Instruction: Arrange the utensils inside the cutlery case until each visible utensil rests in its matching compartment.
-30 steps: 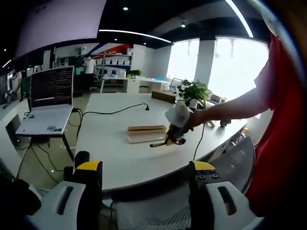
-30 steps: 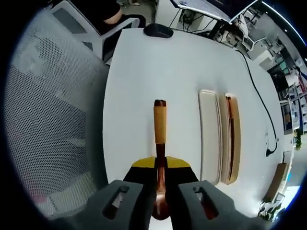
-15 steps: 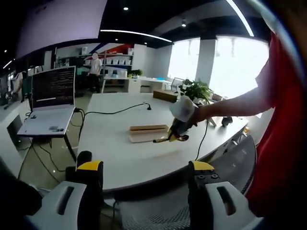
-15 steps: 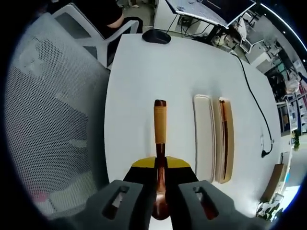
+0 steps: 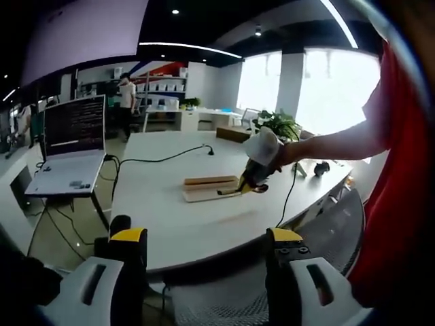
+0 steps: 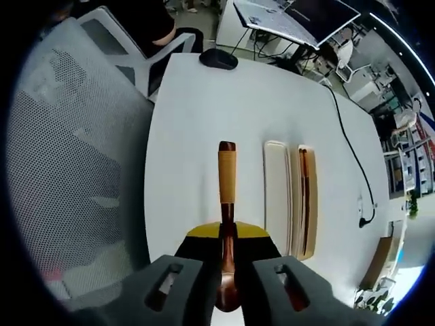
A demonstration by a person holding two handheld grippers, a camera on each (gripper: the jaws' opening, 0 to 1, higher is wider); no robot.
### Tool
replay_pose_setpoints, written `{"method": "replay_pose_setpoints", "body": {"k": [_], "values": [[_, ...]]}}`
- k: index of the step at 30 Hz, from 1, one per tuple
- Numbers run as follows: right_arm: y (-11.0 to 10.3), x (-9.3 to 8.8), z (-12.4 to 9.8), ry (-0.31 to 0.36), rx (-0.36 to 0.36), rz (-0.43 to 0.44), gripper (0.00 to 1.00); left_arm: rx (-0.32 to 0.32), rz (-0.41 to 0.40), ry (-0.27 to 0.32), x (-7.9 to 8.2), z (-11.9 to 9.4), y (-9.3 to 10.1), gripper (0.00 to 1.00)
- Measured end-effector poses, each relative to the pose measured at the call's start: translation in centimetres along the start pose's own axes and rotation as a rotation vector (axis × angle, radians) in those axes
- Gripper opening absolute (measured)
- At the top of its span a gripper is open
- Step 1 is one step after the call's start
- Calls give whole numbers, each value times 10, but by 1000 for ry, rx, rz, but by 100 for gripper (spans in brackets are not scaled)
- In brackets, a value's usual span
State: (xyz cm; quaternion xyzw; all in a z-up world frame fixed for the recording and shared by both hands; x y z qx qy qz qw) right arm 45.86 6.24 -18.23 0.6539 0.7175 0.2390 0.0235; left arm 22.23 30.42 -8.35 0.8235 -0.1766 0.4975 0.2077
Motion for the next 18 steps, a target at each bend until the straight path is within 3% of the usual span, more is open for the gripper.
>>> {"method": "replay_pose_setpoints", "body": {"k": [10,18], "values": [[6,5,-4,41,-39,-3,1,10,-5,-44,-5,-4,4,73],[0,-5,-3,33,-27,7,1,12,-16,-29,-4,-1,9,74]]}}
Point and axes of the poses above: the point that each gripper's makers call its tool centre point, and the gripper's own axes: z roughly forward along the fingers, y roughly to its right, x roughly out of its top, the point moved 8 cm from there along -z, roughly backward along the fingers, and after that the axes turned 9 degrees about -x, right-handed, at the moved point
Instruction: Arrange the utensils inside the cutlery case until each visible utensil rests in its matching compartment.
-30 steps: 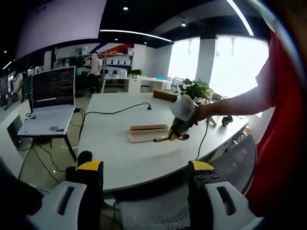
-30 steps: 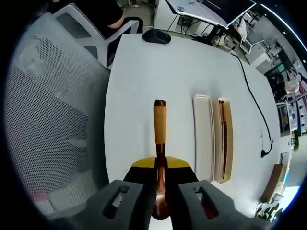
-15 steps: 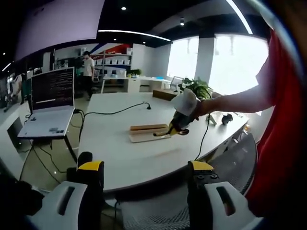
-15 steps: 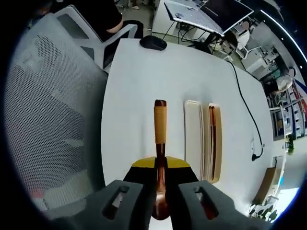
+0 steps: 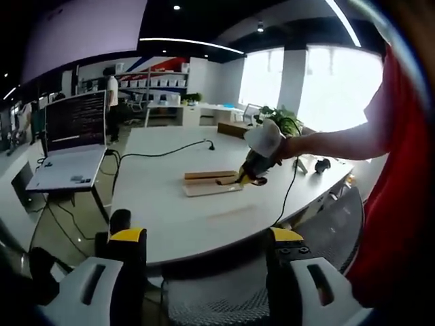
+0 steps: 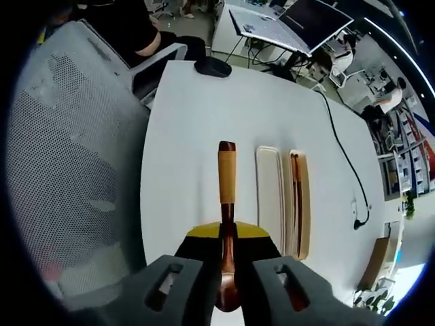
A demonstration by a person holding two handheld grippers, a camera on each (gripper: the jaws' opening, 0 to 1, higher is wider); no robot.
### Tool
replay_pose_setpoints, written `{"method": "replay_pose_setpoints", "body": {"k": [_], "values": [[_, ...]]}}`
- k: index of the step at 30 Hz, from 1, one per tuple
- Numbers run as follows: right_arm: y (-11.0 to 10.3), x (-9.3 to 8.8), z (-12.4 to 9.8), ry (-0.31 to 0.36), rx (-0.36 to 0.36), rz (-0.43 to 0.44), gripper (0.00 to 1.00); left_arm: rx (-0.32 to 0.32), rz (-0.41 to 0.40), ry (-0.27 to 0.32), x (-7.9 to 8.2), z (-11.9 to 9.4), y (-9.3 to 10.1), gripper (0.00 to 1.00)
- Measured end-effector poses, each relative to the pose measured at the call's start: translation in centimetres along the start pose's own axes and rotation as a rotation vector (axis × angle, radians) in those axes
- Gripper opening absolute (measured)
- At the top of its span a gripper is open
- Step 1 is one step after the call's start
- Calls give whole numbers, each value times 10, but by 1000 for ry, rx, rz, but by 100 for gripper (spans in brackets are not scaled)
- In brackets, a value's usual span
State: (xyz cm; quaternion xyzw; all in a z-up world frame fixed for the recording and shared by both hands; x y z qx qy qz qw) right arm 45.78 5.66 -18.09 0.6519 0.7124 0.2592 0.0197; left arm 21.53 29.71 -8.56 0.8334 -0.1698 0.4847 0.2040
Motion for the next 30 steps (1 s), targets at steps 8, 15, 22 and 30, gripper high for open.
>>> {"method": "replay_pose_setpoints", "body": {"k": [8,15,22,30], "values": [[1,-5,-3,-6,1,7,1,-1,-6,3,-2,1,3,74],[10,-1,-10,10,-20,3,1,-2,4,-6,-2,3,5,73],[21,1,-15,20,-46,-1,1,-1,4,9,2,5,4,73],[27,4,-19,24,-53,-6,1,6,-13,9,-2,2,4,73]]}}
Point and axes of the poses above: the point that each gripper's makers call its tool centre point, and the gripper's own axes: z roughly forward along the fingers, y roughly to its right, x roughly out of its top, the point moved 8 cm from there along -z, roughly backward along the fingers, and after that the axes turned 9 degrees about -x, right-handed, at the moved point
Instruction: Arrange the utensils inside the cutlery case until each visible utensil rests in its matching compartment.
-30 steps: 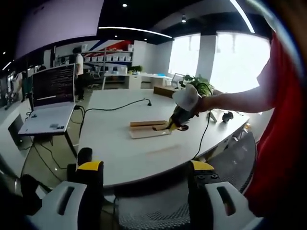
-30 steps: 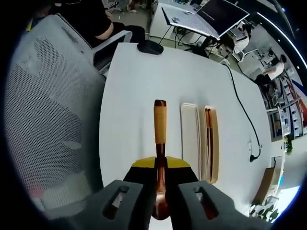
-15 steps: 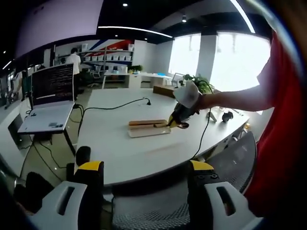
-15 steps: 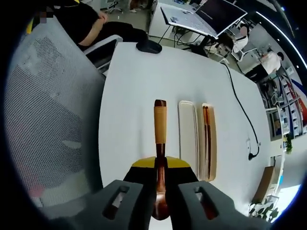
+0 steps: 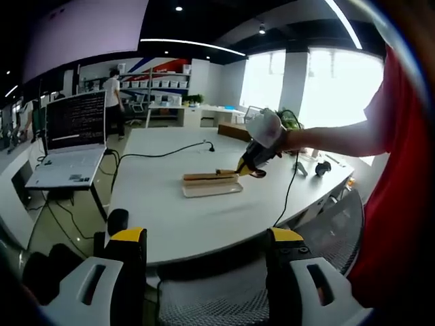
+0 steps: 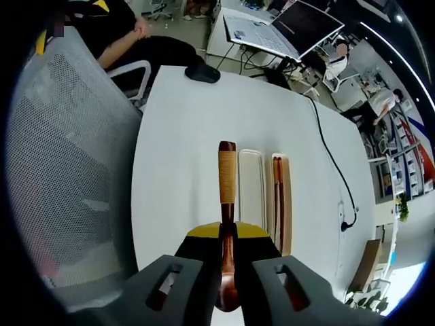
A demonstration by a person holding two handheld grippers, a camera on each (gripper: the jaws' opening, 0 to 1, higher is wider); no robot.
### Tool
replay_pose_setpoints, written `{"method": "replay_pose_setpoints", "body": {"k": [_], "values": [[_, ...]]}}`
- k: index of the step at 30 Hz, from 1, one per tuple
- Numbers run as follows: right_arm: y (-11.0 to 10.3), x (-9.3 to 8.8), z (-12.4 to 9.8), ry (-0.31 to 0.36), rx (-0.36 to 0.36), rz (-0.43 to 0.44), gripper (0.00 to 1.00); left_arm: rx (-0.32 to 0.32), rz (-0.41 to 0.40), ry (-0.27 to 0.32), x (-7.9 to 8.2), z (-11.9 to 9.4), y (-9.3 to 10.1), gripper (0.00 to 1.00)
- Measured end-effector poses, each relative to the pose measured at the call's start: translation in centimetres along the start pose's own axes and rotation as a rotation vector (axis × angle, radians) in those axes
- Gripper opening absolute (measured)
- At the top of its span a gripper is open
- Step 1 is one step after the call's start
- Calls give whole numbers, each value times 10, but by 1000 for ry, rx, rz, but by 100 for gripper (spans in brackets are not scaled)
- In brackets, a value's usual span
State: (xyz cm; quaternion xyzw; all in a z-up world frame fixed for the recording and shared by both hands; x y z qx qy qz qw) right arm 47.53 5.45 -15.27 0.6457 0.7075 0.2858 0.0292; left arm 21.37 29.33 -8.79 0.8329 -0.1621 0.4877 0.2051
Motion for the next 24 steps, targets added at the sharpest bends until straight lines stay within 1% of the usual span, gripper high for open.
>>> {"method": "replay_pose_setpoints", "body": {"k": [3,5,8,16,18,20,22,24], "values": [[2,0,0,1,-1,3,1,1,-3,-3,-1,0,1,73],[1,-1,0,-1,5,20,1,-4,-4,1,-1,1,2,73],[-1,0,2,0,3,22,1,-10,-1,-4,-2,3,3,73],[-1,2,1,-7,12,3,1,-12,9,-3,3,2,-1,73],[-5,1,-1,3,17,4,1,-10,13,-7,3,2,-3,73],[-8,-1,1,-2,12,-12,1,-8,14,-5,4,2,-3,73],[-7,-4,3,-19,15,-23,1,-11,11,-3,4,3,-3,73],[-3,-3,1,-19,10,-29,1,-12,18,-11,5,4,-3,73]]}}
Point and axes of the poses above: the point that each gripper's makers call its tool centre point, and the gripper's own axes: z roughly forward along the fingers, y roughly to its right, x roughly out of its top, the point moved 8 cm from there along -z, roughly backward along the fingers, and after that the axes turned 9 degrees about -x, right-handed, at the moved point
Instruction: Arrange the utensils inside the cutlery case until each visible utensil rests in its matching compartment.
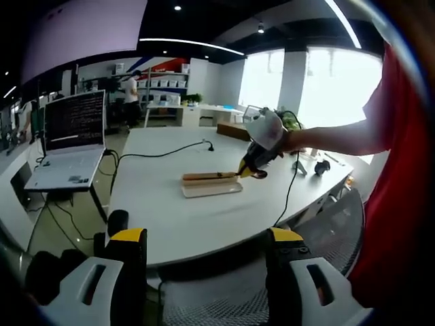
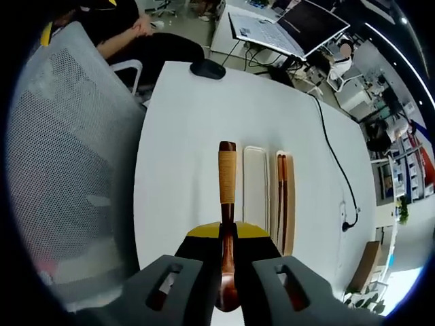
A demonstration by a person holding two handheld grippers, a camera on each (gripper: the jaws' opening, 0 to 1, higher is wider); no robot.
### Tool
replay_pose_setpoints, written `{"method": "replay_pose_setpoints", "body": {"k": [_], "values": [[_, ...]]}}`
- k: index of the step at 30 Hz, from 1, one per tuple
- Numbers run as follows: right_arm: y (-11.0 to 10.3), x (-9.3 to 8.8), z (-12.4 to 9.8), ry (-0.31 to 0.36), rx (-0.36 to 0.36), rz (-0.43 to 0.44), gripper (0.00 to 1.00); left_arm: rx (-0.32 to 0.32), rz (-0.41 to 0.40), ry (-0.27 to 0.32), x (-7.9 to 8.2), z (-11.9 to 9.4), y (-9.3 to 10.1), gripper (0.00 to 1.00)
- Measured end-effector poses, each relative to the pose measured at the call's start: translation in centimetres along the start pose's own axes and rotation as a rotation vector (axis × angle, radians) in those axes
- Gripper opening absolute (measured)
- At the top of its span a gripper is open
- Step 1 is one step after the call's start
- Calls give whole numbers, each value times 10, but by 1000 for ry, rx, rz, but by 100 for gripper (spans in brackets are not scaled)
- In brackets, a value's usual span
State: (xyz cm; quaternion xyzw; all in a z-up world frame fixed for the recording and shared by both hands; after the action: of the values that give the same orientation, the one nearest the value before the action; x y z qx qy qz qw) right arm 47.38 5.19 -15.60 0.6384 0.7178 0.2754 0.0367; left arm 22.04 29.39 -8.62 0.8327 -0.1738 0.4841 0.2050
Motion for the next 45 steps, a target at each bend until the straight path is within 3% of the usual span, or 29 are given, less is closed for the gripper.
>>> {"method": "replay_pose_setpoints", "body": {"k": [35,38,45], "values": [[38,-4,-9,-9,-48,-10,1,9,-12,10,-3,-4,-4,73],[40,0,-10,51,2,86,1,9,-21,27,-2,-3,-3,74],[50,-2,-8,48,-5,90,1,11,-33,35,-4,-4,-3,74]]}}
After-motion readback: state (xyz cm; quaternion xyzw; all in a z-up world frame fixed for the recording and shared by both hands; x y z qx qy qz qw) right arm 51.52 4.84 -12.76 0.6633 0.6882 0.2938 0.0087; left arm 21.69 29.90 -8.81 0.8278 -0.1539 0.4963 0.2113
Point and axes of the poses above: the point that each gripper's makers call its tool centre point, and the gripper's own axes: z roughly forward along the fingers, y roughly to its right, x roughly out of its top, the point moved 8 cm from there along -z, roughly backward along the fingers, and after that the axes turned 9 degrees about -x, right-handed, at the moved point
